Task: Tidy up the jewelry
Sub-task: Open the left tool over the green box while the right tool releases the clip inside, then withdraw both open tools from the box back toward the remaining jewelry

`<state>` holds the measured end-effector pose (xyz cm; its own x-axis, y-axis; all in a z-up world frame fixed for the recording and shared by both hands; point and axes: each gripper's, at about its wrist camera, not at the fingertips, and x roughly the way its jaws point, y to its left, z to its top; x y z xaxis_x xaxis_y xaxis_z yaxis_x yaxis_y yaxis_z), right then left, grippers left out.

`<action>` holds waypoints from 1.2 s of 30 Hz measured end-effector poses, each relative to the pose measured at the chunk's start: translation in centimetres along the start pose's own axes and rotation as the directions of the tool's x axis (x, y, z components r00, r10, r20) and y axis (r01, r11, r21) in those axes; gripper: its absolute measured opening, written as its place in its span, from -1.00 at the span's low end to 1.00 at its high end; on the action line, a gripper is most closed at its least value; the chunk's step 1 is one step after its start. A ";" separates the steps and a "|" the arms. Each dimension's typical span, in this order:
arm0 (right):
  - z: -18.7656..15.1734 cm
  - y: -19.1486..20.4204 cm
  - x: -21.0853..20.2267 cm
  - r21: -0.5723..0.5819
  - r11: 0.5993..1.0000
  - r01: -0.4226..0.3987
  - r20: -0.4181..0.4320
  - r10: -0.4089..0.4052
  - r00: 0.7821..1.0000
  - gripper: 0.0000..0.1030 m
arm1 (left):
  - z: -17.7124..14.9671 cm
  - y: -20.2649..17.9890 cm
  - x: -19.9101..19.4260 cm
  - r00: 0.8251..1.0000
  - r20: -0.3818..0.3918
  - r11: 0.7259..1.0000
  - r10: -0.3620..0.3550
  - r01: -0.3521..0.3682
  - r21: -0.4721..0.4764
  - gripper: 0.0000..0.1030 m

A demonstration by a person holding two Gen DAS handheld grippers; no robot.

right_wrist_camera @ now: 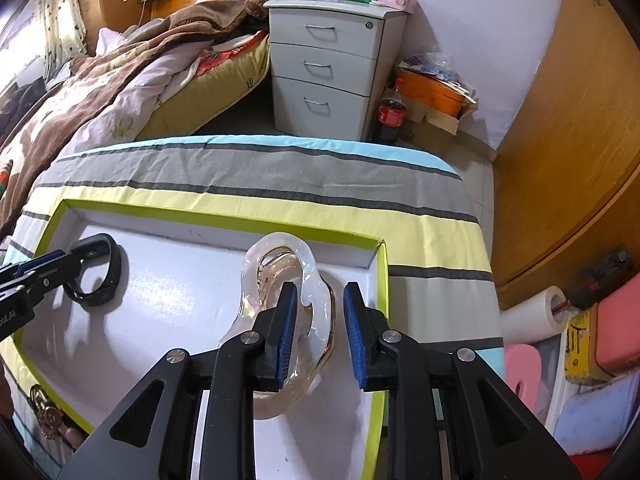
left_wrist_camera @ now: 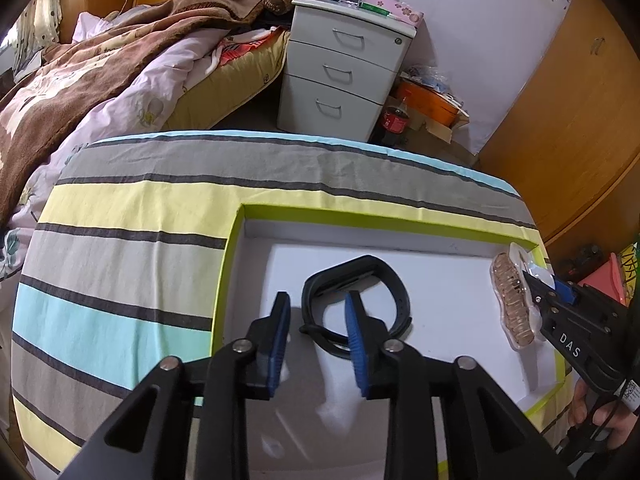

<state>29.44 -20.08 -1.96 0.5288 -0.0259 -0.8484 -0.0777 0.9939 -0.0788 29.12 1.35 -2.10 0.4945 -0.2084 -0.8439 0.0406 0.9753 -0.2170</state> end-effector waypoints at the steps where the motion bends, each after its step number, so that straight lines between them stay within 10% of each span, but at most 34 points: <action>1: 0.0 0.0 -0.1 -0.001 1.000 0.001 0.002 -0.001 1.000 -0.46 | 0.0 0.0 -0.1 1.000 0.000 1.000 0.001 -0.001 -0.001 -0.35; 36: -8.0 1.2 -12.8 0.083 0.991 -0.107 0.244 0.084 0.966 -0.23 | -8.5 -2.2 -12.0 0.960 0.250 0.986 0.129 -0.151 0.070 -0.06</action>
<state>15.79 -19.41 4.59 0.7104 0.0845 -0.6987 -0.0633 0.9964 0.0562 15.75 1.07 4.36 0.6970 -0.0559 -0.7149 0.0264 0.9983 -0.0523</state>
